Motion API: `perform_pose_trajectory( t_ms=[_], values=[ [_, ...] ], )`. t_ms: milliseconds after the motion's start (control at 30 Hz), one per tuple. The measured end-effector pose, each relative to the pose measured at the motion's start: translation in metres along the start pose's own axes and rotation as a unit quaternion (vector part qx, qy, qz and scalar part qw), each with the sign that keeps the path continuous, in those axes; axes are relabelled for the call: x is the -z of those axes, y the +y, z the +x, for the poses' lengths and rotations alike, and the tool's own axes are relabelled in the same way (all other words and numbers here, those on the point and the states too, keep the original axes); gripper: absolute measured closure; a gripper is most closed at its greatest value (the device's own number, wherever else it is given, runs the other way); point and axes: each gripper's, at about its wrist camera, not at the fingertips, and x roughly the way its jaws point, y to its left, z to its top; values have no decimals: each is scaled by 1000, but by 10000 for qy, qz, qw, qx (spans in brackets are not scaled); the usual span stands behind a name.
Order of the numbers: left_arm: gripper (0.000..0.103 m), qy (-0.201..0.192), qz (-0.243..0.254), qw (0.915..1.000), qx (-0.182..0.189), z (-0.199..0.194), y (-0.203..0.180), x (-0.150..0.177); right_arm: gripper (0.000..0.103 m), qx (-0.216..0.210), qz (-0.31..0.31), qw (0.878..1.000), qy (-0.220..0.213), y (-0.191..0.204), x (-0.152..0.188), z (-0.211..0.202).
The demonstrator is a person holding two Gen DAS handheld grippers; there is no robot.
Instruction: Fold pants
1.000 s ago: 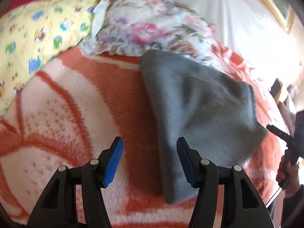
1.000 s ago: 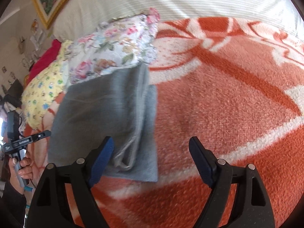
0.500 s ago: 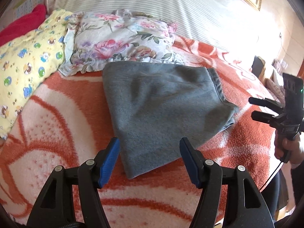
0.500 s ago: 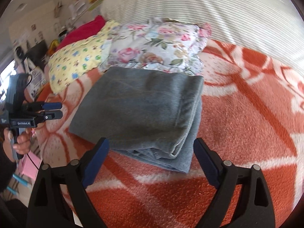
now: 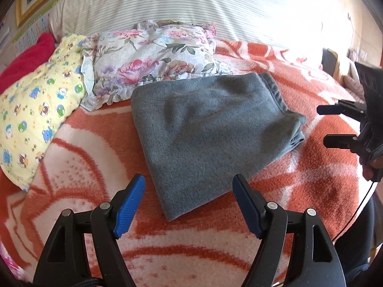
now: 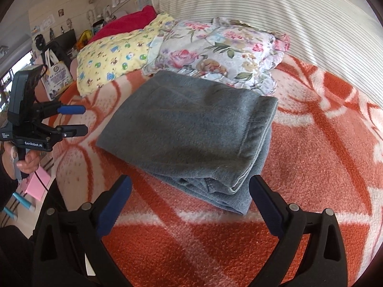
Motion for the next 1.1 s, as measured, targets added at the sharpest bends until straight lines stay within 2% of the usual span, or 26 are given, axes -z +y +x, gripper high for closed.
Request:
perform_pose_trajectory(
  t_ms=[333,1100],
  values=[
    [23,56,35,9995,-294,0,-4,-3,1,-26,-475,9982,354,8,-8,14],
    [21,195,153,9978,-620,8,-8,-1,1,-31,-607,9959,672,8,-10,30]
  ],
)
